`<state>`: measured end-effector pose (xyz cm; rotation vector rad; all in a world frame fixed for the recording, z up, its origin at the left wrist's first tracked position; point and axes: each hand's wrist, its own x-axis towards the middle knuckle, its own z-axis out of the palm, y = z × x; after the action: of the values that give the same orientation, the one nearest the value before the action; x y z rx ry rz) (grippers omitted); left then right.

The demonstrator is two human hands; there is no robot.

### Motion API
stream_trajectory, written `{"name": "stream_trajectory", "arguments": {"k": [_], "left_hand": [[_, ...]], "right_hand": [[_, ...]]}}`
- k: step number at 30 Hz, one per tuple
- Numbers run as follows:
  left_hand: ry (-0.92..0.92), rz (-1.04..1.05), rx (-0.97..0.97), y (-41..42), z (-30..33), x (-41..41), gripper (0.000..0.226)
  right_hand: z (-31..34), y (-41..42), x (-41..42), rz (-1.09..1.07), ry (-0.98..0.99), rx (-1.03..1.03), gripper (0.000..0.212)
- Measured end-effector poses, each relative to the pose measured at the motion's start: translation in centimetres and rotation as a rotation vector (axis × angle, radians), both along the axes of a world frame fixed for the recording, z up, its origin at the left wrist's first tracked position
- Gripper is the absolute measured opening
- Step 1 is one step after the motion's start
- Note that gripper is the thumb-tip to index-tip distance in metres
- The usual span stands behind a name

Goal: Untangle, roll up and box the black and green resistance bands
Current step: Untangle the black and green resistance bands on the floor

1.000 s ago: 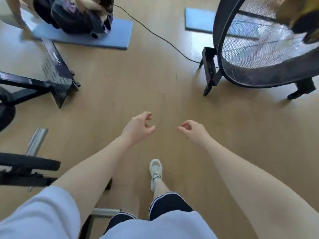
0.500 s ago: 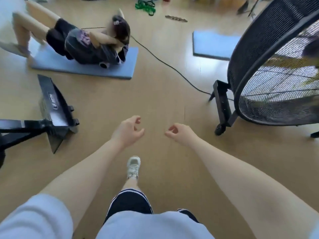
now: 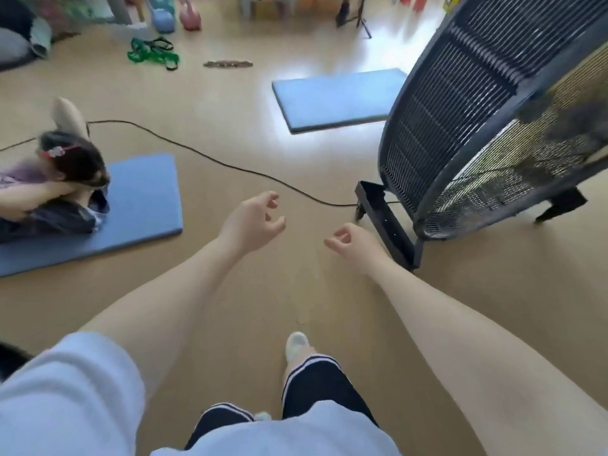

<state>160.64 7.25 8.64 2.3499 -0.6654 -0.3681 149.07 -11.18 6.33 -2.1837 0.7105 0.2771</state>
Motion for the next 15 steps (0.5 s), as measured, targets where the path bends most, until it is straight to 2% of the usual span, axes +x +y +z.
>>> {"name": "stream_trajectory", "arguments": {"k": [8, 15], "left_hand": [[0.028, -0.003, 0.025, -8.0, -3.7, 18.5, 0.049], [0.111, 0.207, 0.053, -11.1, -3.4, 35.9, 0.047]], "right_hand": [[-4.3, -8.9, 18.0, -0.064, 0.066, -0.003, 0.045], [-2.6, -14.4, 38.0, 0.172, 0.109, -0.057, 0.044]]}}
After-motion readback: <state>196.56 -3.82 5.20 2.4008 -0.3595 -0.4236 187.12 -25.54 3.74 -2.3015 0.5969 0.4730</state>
